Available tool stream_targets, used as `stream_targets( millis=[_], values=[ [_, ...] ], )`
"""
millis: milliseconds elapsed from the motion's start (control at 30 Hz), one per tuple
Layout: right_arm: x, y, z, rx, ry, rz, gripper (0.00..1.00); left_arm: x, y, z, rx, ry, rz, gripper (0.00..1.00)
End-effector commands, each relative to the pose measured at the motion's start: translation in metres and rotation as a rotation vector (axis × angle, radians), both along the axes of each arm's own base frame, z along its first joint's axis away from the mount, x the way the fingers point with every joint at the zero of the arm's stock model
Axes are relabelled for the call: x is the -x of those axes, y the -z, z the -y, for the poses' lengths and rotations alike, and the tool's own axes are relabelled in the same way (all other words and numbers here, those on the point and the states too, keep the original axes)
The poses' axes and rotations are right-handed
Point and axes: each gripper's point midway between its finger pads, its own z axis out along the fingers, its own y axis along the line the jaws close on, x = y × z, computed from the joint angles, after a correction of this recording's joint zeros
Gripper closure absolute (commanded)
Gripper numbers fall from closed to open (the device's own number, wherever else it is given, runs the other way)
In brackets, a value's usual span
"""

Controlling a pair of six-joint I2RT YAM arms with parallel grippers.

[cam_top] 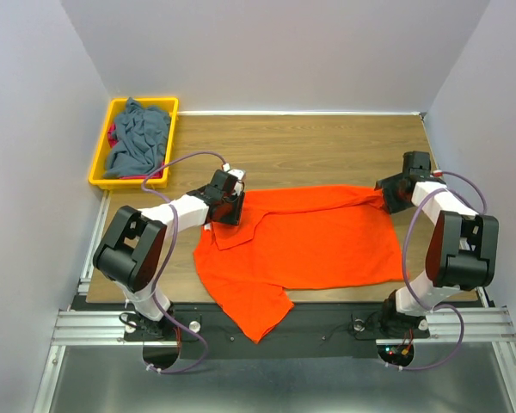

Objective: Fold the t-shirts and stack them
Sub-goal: Fold the tshirt

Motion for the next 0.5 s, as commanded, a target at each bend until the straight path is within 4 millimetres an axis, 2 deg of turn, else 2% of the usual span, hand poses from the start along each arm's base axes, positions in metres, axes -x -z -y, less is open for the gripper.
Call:
stream_targets(
  millis=[0,100,467],
  values=[
    [-0.0096,-0.0113,0.0109,0.026,0.036,0.031,0.38,0.0037,0.0006,0.0009,0.005,0.007,-0.034,0.51],
    [-0.0114,-0.0079,0.0109,0.020,0.048,0.023,0.39,0.0049,0.0011,0.0007,0.003,0.011,-0.038,0.51],
    [-0.0178,-0.0054,0.0189,0.028,0.095,0.019,0.54,0.0071,0.0043,-0.0011,-0.011,0.015,-0.054,0.54]
  ],
)
